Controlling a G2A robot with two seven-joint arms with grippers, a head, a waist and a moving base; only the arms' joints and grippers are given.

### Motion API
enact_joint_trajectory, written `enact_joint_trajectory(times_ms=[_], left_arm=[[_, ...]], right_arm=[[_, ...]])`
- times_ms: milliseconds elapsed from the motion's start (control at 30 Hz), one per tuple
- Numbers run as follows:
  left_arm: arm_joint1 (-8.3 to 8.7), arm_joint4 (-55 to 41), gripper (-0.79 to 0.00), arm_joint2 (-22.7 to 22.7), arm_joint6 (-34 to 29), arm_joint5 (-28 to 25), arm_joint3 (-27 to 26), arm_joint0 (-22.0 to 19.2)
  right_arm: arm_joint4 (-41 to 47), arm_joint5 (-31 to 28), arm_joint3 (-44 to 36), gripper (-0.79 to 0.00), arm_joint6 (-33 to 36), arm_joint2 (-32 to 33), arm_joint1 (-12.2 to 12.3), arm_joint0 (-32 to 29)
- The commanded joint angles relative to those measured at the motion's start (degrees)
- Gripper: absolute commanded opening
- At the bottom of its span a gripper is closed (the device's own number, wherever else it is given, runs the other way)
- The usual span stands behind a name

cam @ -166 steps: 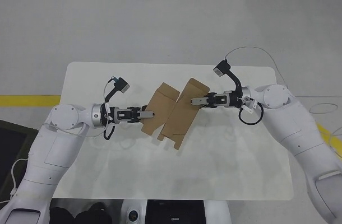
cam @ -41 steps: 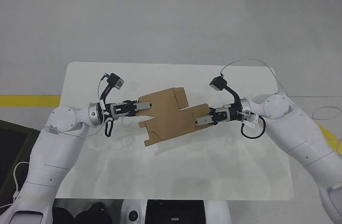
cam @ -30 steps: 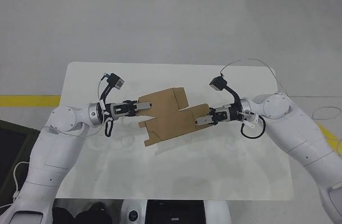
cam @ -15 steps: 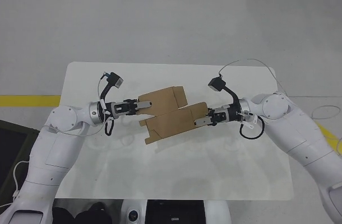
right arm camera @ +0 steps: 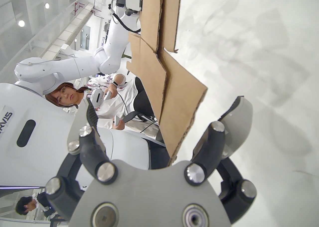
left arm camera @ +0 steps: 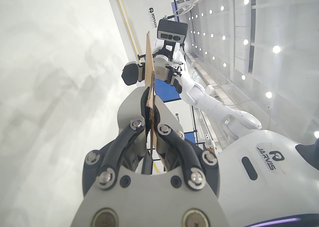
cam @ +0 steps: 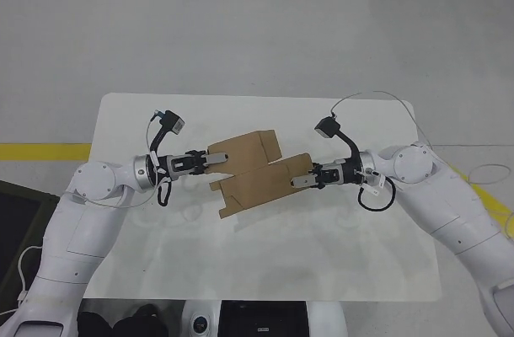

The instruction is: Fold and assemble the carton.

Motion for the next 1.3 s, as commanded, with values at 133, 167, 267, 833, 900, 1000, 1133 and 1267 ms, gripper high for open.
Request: enact_joint_trajectory(times_ms=[133, 167, 267, 833, 900, 1000, 1133, 1267], left_arm=[[0.15, -0.86, -0.785, -0.42, -0.83, 0.34, -0.73, 0.26], [0.17, -0.92, -0.785, -0.43, -0.95, 0.42, -0.73, 0.28], [0.2, -1.18, -0.785, -0.38, -1.13, 0.6, -0.78, 0.27], [0.01, -0.7, -0.785, 1.35, -0.76, 0.53, 0.16, -0.46], [0.02, -0.74, -0.785, 1.35, -0.83, 0.52, 0.27, -0.52], [0.04, -0.81, -0.785, 1.36, -0.93, 0.6, 0.38, -0.57], [0.09, -0.75, -0.785, 1.32, -1.11, 0.61, 0.53, -0.57], [0.17, -0.76, -0.785, 1.2, -1.52, 0.28, 0.56, -0.45]], right_arm=[[1.05, -0.14, 1.57, 0.0, 0.47, 0.96, -0.41, -0.98], [1.28, -0.24, 1.79, 0.0, 0.78, 1.08, -0.51, -1.03], [2.45, -0.57, 2.02, 0.0, 2.1, 1.23, -0.9, -1.21], [2.24, 0.01, 1.65, -0.277, 4.65, 2.07, -2.5, -1.19], [2.03, 0.23, 1.6, -0.403, 4.87, 2.27, -2.53, -1.29], [1.67, 0.59, 1.32, -0.443, 5.23, 2.53, -2.57, -1.41], [1.4, 0.95, 1.01, -0.523, 5.59, 2.77, -2.66, -1.65], [1.2, 1.24, 0.92, -0.6, 5.88, 2.97, -2.78, -1.69]])
